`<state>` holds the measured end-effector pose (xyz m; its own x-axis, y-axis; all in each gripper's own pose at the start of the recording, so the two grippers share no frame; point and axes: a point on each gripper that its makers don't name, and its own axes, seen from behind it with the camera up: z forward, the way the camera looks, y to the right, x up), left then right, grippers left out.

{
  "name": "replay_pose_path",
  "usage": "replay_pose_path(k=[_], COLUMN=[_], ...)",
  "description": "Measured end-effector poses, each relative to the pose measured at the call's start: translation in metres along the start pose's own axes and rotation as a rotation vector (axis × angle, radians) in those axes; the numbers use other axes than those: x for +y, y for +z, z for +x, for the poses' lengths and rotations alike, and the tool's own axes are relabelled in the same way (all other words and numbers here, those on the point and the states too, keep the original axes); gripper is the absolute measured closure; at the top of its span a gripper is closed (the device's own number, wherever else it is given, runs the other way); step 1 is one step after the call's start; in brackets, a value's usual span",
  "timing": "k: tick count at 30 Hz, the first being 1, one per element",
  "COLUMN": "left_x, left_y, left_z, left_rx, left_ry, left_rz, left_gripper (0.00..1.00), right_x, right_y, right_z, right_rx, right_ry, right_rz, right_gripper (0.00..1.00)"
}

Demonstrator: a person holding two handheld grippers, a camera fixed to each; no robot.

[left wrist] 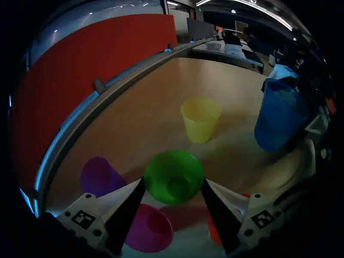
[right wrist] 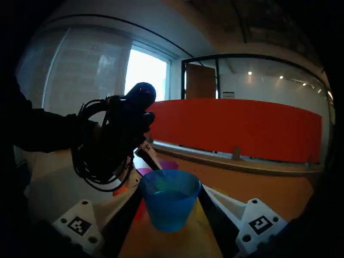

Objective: Pour water

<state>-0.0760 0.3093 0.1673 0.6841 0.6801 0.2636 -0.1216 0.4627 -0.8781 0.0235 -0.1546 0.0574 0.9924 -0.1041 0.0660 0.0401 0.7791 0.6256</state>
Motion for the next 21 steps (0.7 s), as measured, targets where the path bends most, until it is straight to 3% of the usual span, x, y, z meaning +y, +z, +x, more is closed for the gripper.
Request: replay_pose_path(k=[12,21], left_x=[-0.004,-0.009], left_y=[0.002,-0.012], left_z=[0.002,0.014], left_rx=[0.012,0.070], left_ry=[0.006,-0.022], left_rz=[0.010,0.023], left_gripper=[0.11,0.11], right_x=[0.000,0.001], right_y=[0.000,-0.001], right_z=[-0.002,-0.001], right_rx=[0.000,0.001], right_ry=[0.002,0.001], right_rz=[-0.001,-0.006], right_gripper=[0.08,0.08])
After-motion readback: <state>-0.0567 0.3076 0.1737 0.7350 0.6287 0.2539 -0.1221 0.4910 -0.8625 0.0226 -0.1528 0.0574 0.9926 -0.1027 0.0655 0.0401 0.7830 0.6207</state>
